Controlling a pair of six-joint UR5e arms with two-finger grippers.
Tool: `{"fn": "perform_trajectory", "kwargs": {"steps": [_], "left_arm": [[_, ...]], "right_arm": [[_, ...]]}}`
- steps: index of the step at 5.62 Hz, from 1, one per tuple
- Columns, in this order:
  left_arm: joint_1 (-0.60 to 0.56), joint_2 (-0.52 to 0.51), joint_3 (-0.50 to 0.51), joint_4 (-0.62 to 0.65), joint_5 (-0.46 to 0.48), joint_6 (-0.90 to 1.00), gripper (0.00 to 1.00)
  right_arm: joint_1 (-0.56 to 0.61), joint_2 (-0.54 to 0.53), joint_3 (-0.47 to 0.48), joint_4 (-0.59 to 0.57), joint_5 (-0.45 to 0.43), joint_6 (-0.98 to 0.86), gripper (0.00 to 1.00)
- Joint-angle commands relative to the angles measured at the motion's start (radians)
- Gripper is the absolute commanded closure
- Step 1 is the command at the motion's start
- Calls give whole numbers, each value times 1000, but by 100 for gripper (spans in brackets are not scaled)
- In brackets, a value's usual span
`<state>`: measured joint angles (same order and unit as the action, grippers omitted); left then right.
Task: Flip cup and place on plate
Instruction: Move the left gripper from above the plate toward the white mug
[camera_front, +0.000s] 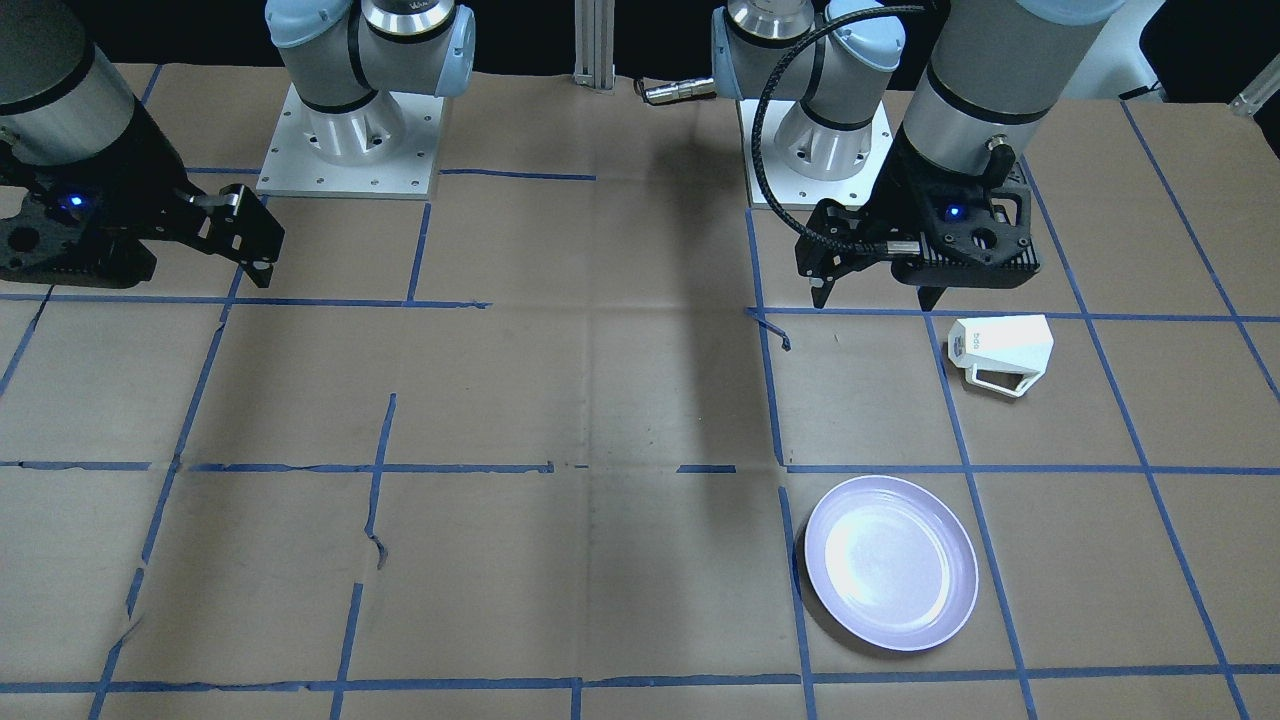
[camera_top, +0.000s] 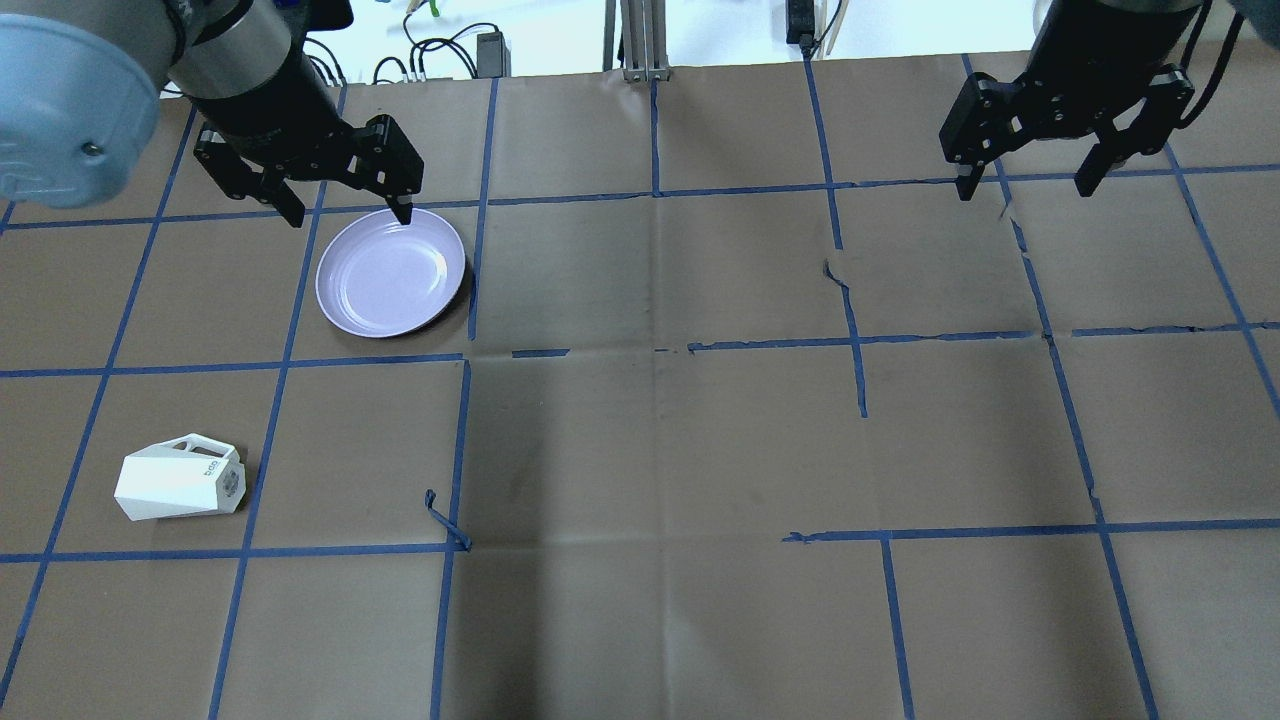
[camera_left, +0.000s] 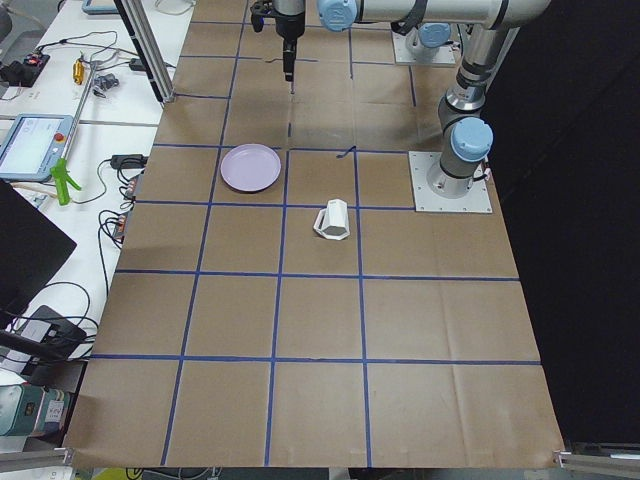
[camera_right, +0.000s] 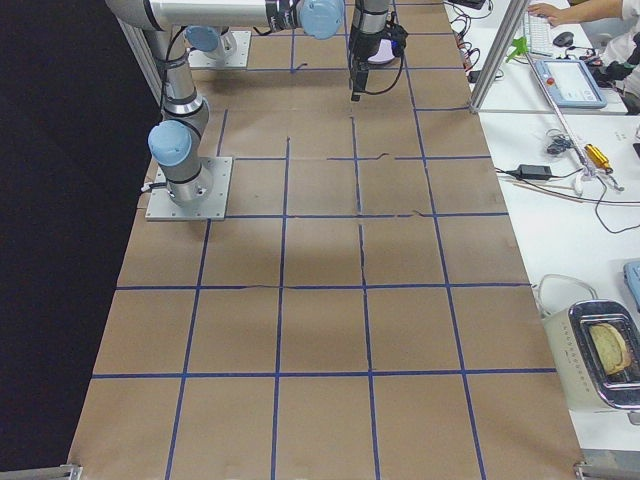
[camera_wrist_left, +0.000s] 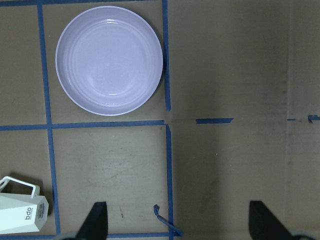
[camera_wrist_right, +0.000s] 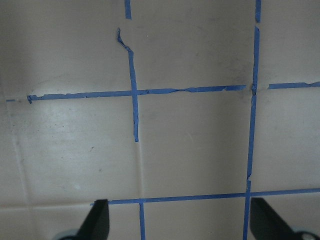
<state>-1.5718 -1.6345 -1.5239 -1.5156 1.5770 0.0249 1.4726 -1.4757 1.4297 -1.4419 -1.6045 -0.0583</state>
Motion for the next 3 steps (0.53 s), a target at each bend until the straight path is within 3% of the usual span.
{"fn": "perform_trajectory", "kwargs": {"steps": [1,3], "left_arm": [[10,2,1,0,0,12,2],[131,33,-18,-17,9,186,2]], "right_arm": [[0,0,0,0,0,0,0],[0,0,0,0,0,0,0]]}}
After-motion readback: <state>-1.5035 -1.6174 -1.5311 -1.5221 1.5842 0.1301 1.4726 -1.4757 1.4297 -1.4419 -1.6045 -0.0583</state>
